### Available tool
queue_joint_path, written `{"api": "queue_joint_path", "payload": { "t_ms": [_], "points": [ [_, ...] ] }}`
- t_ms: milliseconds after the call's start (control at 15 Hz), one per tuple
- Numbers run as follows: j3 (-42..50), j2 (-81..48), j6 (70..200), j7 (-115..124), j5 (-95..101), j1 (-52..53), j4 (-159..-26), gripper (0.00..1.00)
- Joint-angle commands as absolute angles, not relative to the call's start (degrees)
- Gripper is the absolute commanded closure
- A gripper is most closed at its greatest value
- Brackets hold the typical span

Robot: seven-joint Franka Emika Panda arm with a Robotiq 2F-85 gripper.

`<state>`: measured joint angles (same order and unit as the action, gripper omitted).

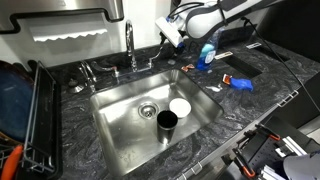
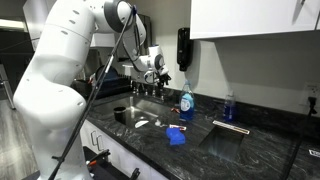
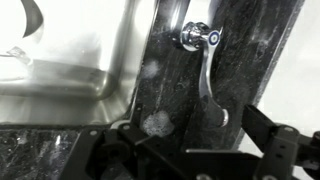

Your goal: Open the faucet

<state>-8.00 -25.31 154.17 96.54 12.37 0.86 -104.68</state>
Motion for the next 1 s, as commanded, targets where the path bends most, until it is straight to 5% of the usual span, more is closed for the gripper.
{"api": "queue_joint_path", "payload": {
  "t_ms": [0, 533, 933],
  "points": [
    [-2.6, -31.5, 153.9, 92.4, 9.0, 6.1, -95.3, 0.0],
    [6.1, -38.7, 148.0, 93.9, 9.1, 11.9, -85.9, 0.0],
    [4.1, -40.5, 133.1, 91.4, 6.3, 10.7, -81.3, 0.0]
  ]
}}
